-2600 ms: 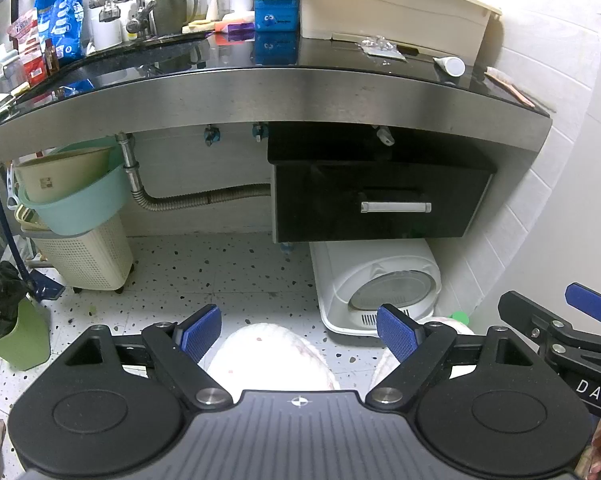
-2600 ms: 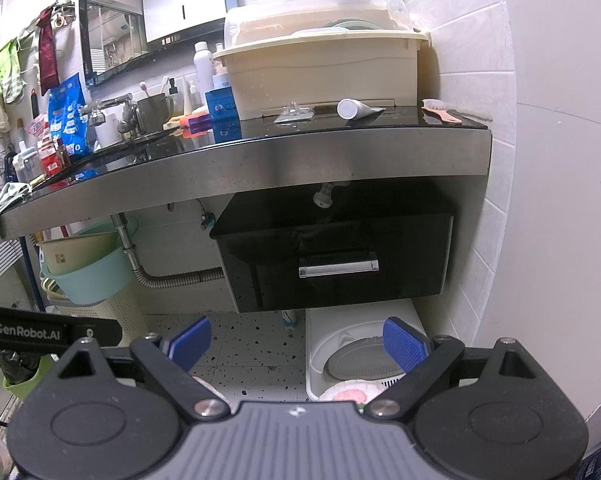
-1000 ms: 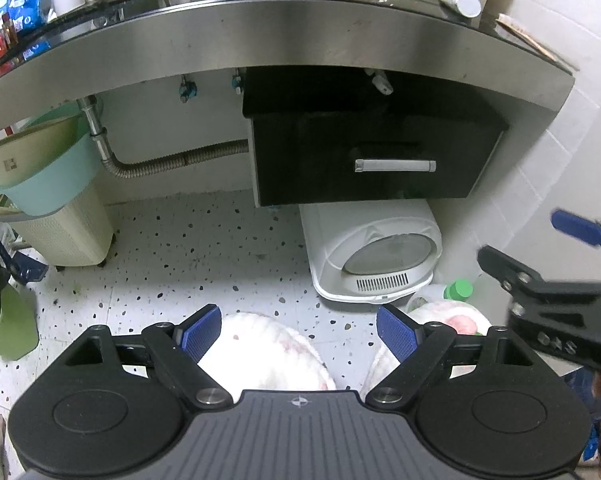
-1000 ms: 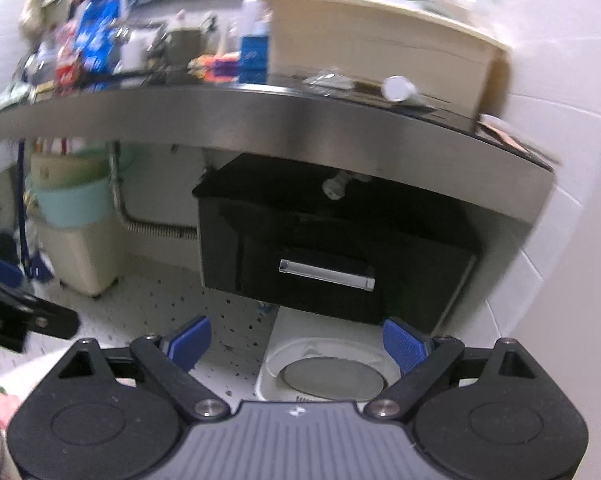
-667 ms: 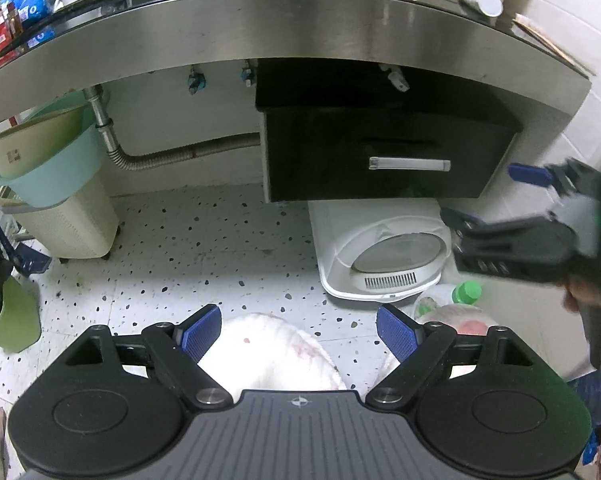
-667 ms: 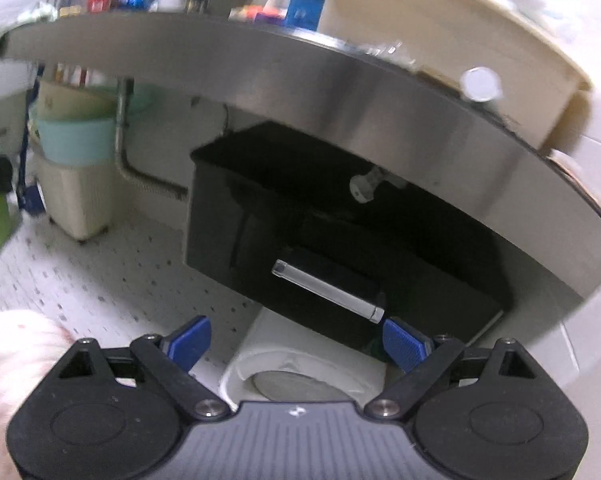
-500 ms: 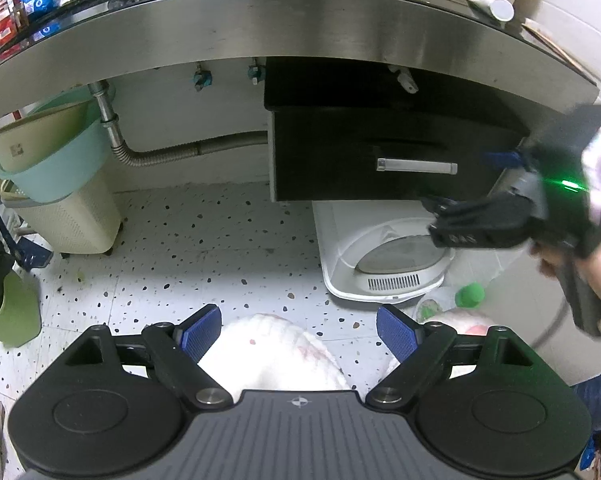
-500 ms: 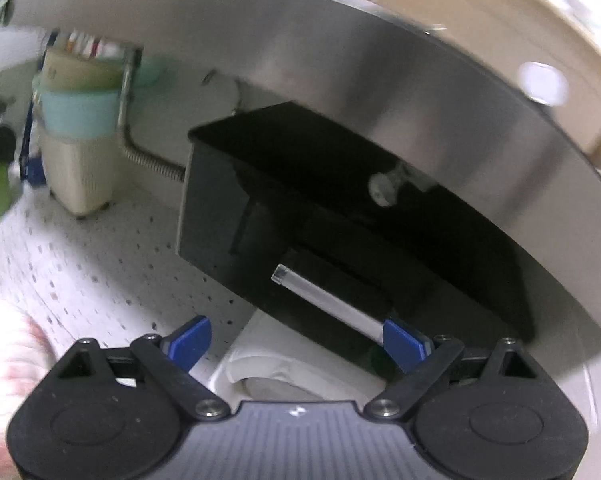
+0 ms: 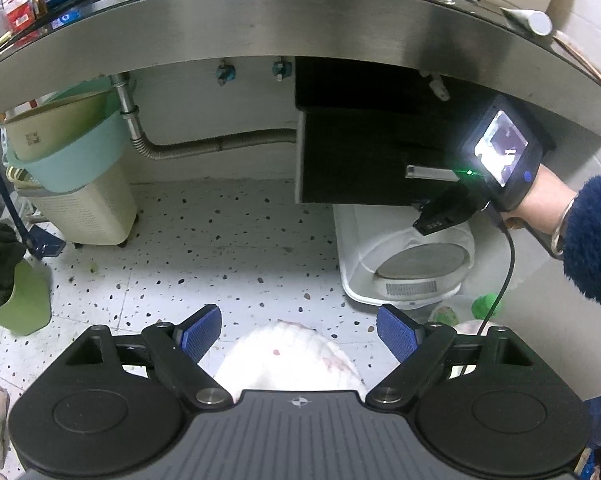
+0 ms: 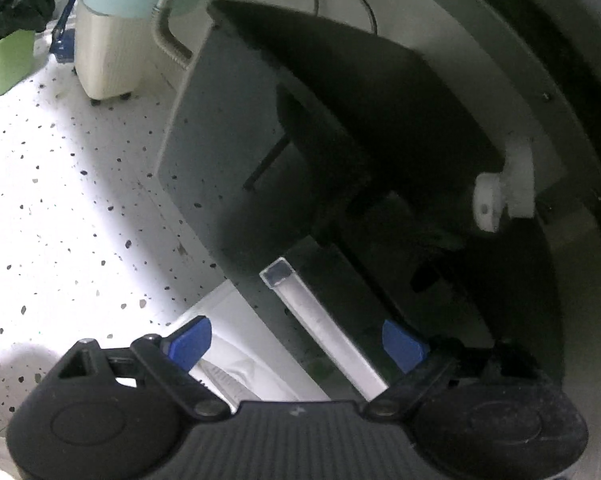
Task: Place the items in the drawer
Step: 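Move the right gripper to the white drawer handle and grip it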
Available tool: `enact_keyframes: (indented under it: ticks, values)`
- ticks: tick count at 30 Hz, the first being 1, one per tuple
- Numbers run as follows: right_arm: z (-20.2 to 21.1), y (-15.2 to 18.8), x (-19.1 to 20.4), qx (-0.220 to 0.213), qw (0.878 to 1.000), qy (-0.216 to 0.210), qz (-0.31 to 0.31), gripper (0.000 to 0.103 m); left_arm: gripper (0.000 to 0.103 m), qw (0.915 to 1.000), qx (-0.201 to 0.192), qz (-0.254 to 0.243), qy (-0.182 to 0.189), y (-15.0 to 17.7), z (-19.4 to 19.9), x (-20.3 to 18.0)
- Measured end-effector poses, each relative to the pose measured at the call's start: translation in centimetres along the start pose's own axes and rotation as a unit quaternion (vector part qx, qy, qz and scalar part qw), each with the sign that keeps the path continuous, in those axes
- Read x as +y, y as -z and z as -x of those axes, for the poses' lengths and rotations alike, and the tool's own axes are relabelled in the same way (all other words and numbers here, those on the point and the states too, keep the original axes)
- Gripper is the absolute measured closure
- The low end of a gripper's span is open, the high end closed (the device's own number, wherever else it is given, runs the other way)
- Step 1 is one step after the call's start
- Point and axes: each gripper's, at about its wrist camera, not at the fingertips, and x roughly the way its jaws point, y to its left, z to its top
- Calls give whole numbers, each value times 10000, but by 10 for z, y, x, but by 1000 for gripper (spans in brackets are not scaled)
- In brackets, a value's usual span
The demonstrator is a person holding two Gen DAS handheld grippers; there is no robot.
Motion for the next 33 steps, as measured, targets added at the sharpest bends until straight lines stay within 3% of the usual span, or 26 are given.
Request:
enact_keyframes:
  ticks: [12,13,19,33]
  values:
    - [-35,-8,-9,367,9979,-480,227,11,18,9998,179,72,-52,-7,-15,5]
    - [-38,-8,-9,390,9978,-501,205,7,18,9998,187,81,-54,-7,-15,6]
    - [-43,-9,-7,391,9979,-485,163,0,18,9996,210,176,-68,-8,-17,10]
    - [-42,-13,-8,430,9972,-559,264,0,18,9995,216,221,-32,-7,-18,10]
